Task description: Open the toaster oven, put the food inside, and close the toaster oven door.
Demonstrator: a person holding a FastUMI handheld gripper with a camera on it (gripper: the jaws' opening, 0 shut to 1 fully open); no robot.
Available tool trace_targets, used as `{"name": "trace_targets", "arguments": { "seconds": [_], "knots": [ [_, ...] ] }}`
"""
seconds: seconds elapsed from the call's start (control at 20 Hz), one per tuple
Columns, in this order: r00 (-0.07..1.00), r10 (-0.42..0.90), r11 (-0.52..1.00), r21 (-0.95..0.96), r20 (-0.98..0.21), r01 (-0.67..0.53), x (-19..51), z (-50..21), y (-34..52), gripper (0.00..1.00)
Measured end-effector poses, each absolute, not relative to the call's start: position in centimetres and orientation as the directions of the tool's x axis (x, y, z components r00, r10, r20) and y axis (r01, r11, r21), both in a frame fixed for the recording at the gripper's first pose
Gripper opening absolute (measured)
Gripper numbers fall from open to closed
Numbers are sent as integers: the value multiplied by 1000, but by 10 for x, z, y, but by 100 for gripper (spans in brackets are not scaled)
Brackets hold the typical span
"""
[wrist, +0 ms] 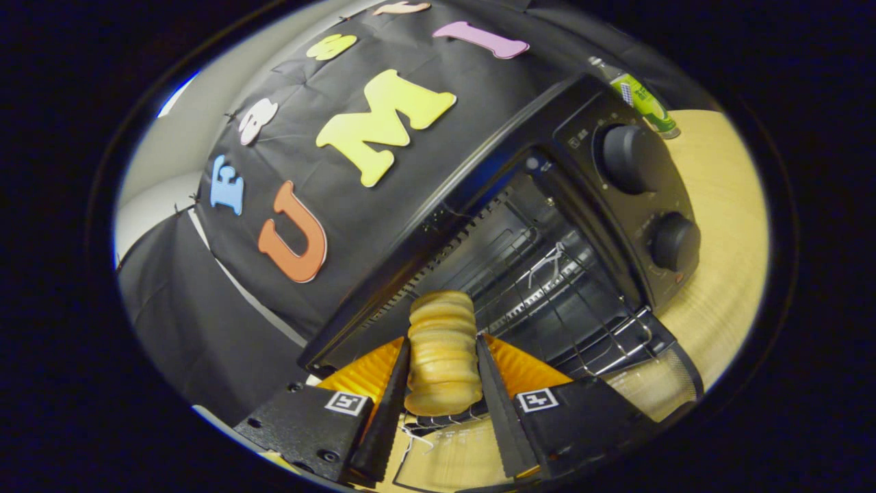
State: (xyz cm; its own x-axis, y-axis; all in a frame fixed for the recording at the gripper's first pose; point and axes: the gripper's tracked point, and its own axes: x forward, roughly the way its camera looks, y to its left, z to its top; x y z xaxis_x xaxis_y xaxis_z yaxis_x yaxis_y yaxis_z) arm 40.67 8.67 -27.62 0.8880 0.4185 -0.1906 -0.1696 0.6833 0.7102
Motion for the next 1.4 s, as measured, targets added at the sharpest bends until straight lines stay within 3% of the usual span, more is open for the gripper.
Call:
{"name": "trace_targets", "arguments": {
  "seconds": [0.5,0.65,0.7,1.1,1.4],
  "knots": [
    [888,408,730,660,-212,-177,427,-277,86,68],
    [898,384,738,656,-215,-159,415,-271,77,93],
    [897,387,741,651,-213,-165,410,-267,77,95],
    [917,369,810,536,-154,-236,352,-217,68,100],
    [921,302,943,219,-247,-251,298,-217,67,100]
  ]
}}
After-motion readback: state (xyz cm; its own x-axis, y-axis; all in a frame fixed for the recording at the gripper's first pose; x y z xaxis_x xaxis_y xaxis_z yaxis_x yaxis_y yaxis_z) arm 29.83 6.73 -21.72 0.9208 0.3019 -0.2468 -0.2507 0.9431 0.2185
